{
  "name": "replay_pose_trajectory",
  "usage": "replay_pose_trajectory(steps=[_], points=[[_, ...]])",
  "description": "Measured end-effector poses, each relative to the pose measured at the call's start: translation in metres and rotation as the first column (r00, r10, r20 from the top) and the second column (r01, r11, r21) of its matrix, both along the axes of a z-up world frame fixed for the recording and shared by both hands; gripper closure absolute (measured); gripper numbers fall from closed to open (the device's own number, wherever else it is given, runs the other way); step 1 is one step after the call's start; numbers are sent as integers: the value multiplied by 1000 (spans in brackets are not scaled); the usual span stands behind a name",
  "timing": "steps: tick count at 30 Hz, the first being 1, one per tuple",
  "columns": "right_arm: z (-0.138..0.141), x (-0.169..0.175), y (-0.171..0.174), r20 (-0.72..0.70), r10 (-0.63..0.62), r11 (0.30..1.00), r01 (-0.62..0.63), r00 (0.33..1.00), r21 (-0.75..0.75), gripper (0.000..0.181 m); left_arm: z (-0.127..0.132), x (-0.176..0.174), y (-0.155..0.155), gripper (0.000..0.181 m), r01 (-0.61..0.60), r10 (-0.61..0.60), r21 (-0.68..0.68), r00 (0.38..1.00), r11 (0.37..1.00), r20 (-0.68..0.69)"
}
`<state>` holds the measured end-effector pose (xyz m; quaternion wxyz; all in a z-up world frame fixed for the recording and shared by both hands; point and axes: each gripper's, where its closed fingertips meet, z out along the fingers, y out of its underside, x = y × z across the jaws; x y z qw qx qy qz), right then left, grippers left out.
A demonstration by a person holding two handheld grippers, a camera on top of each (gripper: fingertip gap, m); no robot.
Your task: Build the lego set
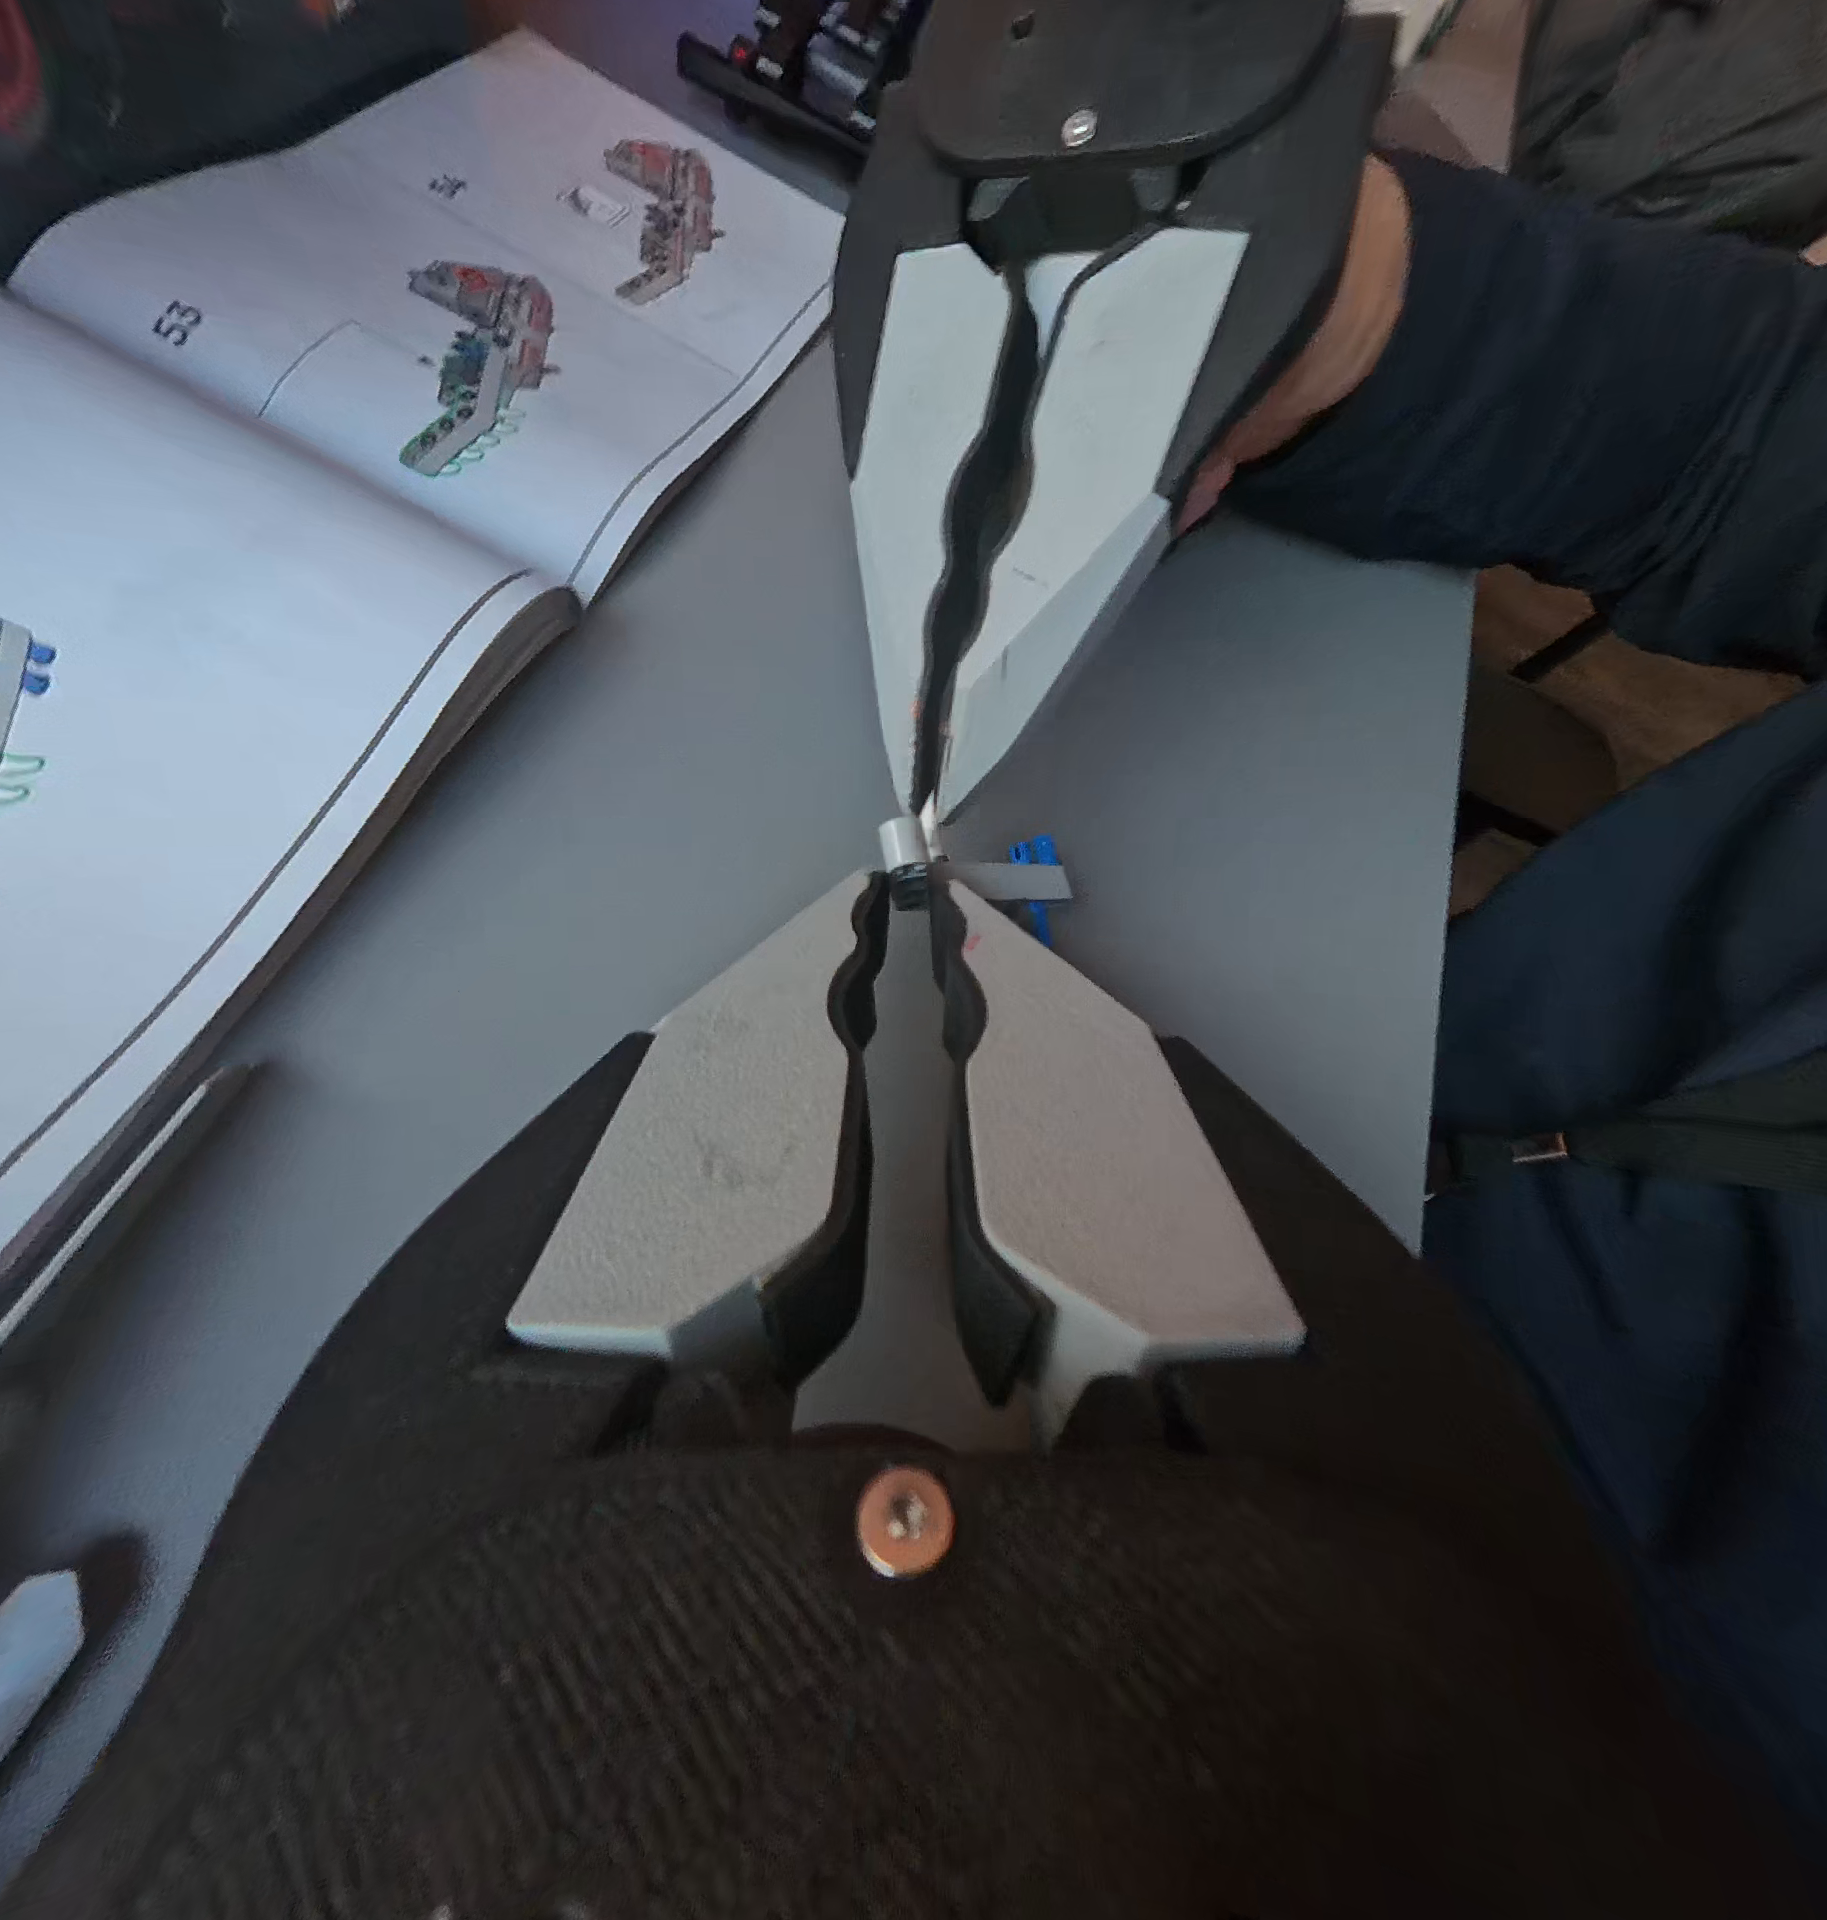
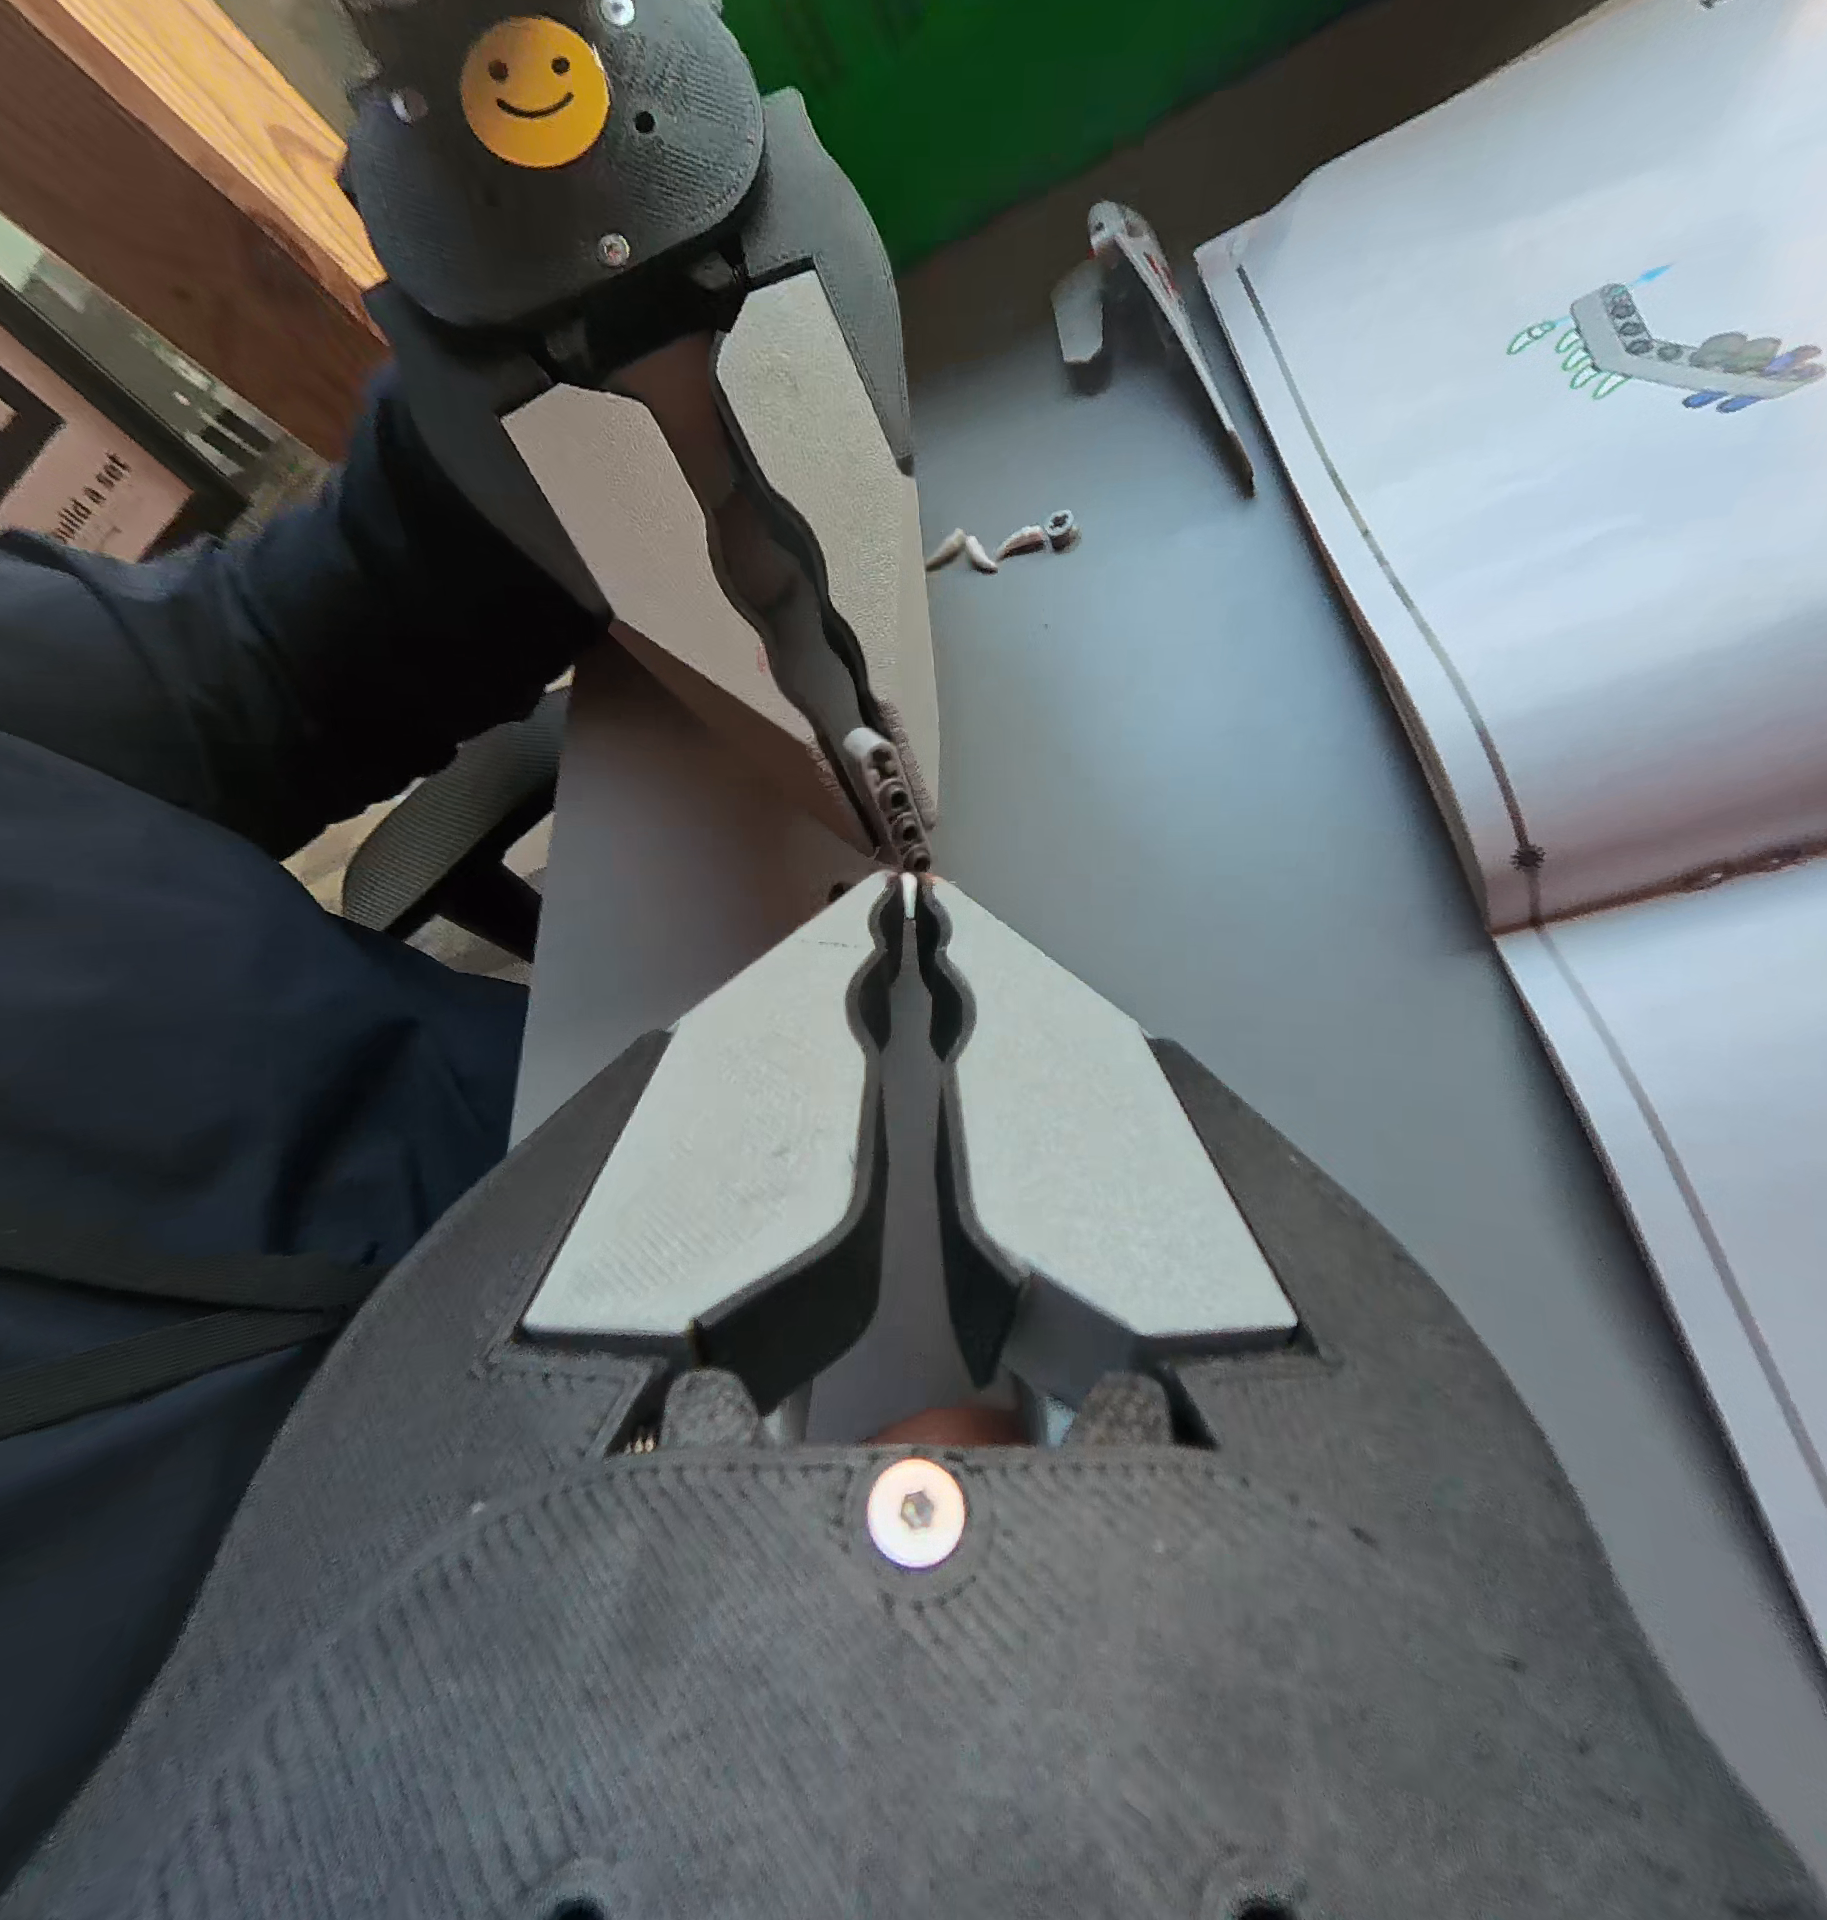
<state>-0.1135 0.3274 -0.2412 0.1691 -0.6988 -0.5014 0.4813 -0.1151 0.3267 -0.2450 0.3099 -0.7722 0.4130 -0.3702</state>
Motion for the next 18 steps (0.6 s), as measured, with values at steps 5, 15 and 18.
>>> replay_pose_trajectory(steps=[5,15,18], points=[[8,-2,-5,-57,34,999,-34,998,-12,181,4,1,-8,176,74,-73,93,997,993,-10],[13,-6,-17,-100,92,992,-83,991,90,181,12,-5,-18,176,66,-62,237,998,969,-23],[10,-7,-17,-93,88,992,-80,992,93,181,13,-4,-21,176,59,-58,241,998,969,-11]])
